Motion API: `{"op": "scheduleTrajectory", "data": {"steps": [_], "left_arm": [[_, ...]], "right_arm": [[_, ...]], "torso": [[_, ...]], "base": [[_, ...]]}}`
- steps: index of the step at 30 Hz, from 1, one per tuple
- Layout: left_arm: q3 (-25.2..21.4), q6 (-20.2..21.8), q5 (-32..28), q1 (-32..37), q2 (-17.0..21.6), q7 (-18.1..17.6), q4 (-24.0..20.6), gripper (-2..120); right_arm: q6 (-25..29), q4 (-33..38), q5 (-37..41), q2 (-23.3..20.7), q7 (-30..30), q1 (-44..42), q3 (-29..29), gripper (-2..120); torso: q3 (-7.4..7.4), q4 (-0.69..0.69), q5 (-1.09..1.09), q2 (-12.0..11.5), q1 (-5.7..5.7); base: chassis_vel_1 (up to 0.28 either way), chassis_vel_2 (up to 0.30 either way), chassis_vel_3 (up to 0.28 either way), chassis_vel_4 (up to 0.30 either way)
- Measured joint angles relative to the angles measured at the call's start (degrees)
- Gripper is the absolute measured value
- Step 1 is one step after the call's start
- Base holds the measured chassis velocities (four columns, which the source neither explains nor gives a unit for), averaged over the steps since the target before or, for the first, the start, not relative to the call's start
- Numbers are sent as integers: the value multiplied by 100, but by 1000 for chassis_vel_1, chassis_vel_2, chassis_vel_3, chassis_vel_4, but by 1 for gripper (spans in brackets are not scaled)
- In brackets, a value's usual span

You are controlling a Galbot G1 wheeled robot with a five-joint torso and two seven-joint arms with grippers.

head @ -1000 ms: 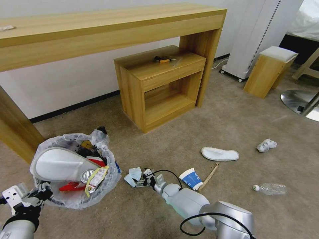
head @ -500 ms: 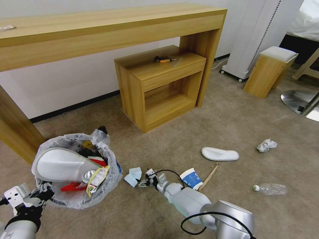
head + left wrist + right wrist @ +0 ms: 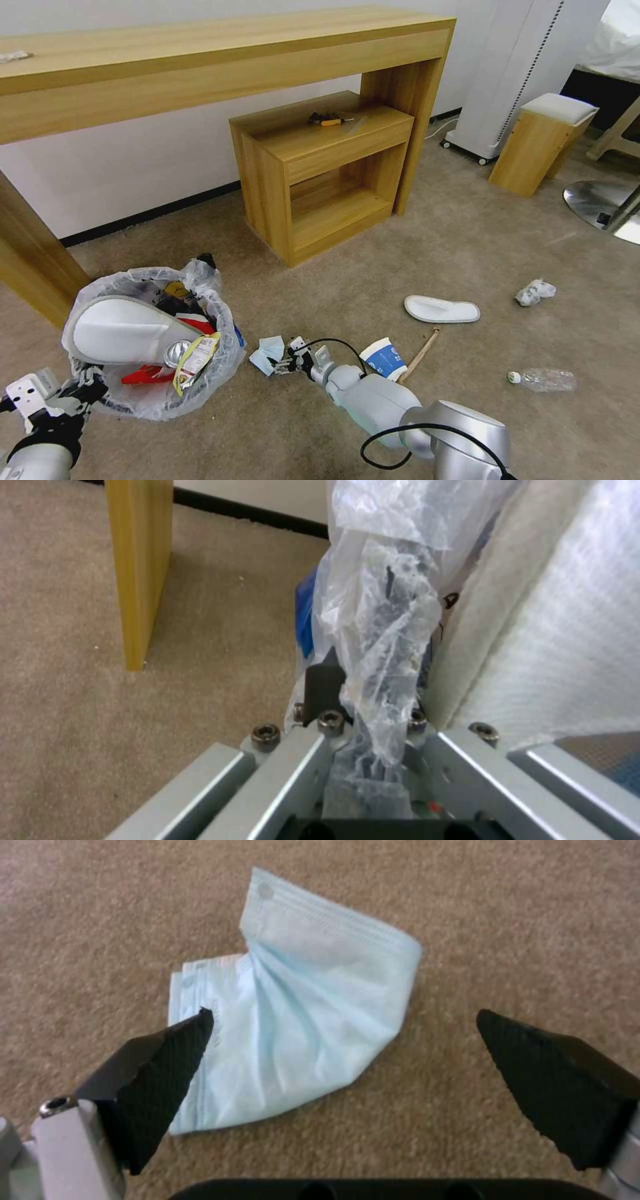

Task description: Pick up the trash bin and place the garbage on the floor into it.

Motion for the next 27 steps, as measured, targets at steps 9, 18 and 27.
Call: {"op": "scheduleTrajectory", "data": {"steps": [9, 18, 27], "left_arm": [[-14, 1, 18, 29, -34, 5, -41, 0], [-25, -3, 26, 11, -32, 14, -9, 0], [25, -9, 31, -119, 72, 27, 259, 0]], "right_arm": [[27, 91, 29, 0, -9, -74, -128, 100], [495, -47, -440, 0, -168, -44, 21, 100], [1138, 416, -514, 2, -226, 6, 205, 100]], "torso": [[0, 0, 0, 0, 0], [0, 0, 0, 0, 0], [0, 1, -1, 0, 0]], "base": [[0, 0, 0, 0], [0, 0, 0, 0], [0, 0, 0, 0]]}}
